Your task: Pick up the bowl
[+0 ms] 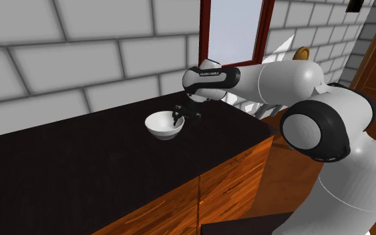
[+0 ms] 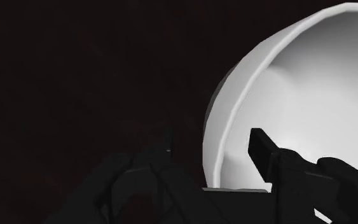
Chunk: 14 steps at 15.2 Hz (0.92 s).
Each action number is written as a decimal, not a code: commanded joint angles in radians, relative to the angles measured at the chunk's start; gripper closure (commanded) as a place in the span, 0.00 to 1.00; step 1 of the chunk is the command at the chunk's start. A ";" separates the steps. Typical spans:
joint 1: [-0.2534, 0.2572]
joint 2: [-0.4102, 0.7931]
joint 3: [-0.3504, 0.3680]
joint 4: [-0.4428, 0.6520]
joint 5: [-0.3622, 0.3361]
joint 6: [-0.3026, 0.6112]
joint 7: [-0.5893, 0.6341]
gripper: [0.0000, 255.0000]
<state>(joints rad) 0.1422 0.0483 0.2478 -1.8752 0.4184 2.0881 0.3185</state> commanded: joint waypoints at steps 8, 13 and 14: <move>0.000 0.001 0.000 -0.003 0.000 0.004 -0.001 1.00; -0.002 -0.007 -0.002 0.042 -0.008 -0.047 0.017 1.00; -0.003 -0.009 -0.003 0.054 -0.010 -0.059 0.022 1.00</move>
<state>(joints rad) 0.1409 0.0402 0.2464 -1.8359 0.4106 2.0436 0.3370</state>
